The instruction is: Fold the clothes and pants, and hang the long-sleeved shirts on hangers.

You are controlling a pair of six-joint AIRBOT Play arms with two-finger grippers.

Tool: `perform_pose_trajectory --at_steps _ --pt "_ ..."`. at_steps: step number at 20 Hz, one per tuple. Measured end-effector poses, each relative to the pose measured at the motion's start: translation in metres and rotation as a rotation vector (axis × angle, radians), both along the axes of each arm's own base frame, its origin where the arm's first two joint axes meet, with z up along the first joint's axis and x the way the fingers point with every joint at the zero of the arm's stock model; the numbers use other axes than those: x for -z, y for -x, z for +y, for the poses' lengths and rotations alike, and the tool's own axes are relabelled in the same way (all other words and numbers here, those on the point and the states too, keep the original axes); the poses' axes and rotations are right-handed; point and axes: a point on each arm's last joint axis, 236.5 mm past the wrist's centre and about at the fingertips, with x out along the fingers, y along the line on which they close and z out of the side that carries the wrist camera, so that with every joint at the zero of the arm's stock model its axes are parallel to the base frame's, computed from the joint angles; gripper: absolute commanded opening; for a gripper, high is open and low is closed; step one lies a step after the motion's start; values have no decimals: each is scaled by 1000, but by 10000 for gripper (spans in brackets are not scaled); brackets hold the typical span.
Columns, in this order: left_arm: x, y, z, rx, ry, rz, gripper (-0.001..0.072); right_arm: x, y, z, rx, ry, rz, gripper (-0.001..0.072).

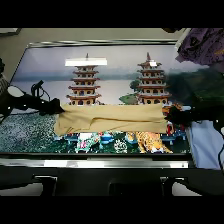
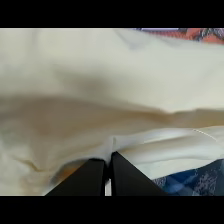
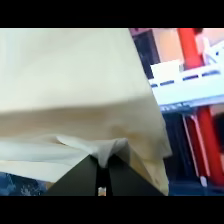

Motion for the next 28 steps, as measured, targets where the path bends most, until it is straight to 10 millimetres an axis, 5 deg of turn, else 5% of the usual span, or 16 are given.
perform_pose_trajectory --at_steps 5,10,11,12,15,18,22,24,25,28 --pt "14 -44 1 16 -2 -16 17 15 -27 10 9 54 -46 30" --pt "35 -59 1 23 2 9 21 31 -43 15 31 82 -68 34" --pt "38 -60 1 24 3 14 26 32 -46 14 44 86 -74 90" --pt "41 -61 0 26 3 19 76 33 -50 13 58 87 -79 180" --pt "44 -63 -1 23 5 22 420 27 -56 12 93 65 -67 403" --pt "32 -71 1 13 5 1 465 -7 -65 -1 127 13 -51 477" --pt "-4 -77 16 -10 -28 -38 466 -37 -62 -48 183 -20 -28 559" --pt "-23 -77 26 -19 -63 -65 466 -29 -51 -58 158 -53 19 570" --pt "-32 -76 31 -16 -86 -81 466 -23 -46 -58 139 -82 44 640" --pt "-52 -71 41 -22 -136 -106 466 1 -37 -45 78 -183 106 661"
